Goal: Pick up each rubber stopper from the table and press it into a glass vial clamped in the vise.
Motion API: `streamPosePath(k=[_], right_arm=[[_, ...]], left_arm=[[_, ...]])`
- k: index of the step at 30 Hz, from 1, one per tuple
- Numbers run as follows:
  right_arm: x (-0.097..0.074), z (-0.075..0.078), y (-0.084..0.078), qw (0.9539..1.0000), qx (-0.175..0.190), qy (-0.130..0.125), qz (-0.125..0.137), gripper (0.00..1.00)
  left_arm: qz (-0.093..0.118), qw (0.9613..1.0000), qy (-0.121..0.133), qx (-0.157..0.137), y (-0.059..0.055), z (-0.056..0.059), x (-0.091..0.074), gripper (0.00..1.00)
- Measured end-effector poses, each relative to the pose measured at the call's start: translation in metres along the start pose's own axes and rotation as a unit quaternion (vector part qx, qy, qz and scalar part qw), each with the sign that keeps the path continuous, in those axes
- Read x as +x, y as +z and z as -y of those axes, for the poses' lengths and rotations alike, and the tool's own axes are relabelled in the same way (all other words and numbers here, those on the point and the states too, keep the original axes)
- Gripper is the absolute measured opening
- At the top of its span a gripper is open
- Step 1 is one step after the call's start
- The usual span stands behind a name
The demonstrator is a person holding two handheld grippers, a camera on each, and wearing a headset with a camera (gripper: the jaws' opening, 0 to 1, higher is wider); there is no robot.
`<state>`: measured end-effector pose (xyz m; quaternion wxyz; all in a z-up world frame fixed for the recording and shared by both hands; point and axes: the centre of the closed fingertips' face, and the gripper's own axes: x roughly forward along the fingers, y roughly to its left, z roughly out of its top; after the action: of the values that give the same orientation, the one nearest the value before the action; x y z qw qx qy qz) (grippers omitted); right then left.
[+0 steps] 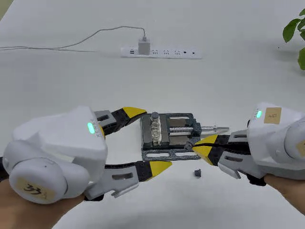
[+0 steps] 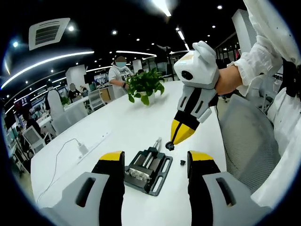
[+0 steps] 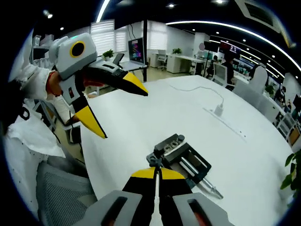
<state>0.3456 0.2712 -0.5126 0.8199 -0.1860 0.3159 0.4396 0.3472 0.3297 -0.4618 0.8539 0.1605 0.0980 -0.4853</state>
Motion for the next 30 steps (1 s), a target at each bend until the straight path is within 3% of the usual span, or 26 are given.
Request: streamPosePath(k=[5,12,23,30], right_arm=[[-0.010,-0.004,0.015,0.9989,0.036,-0.022,0.019,0.00],[-0.025,-0.008,0.036,0.9955,0.074,-0.034,0.049,0.00],[-0.033,-0.015,0.058,0.9919,0.094,-0.036,0.077,0.00],[-0.034,-0.018,0.065,0.9890,0.113,-0.026,0.092,0.00]], left_arm=[[0.009,0.9999,0.009,0.011,0.008,0.002,0.004,0.45],[0.021,0.9995,0.011,0.018,0.018,0.008,0.008,0.35],[0.045,0.9982,0.020,0.033,0.033,0.006,0.008,0.20],[0.059,0.9976,0.025,0.024,0.040,0.004,0.005,0.11]])
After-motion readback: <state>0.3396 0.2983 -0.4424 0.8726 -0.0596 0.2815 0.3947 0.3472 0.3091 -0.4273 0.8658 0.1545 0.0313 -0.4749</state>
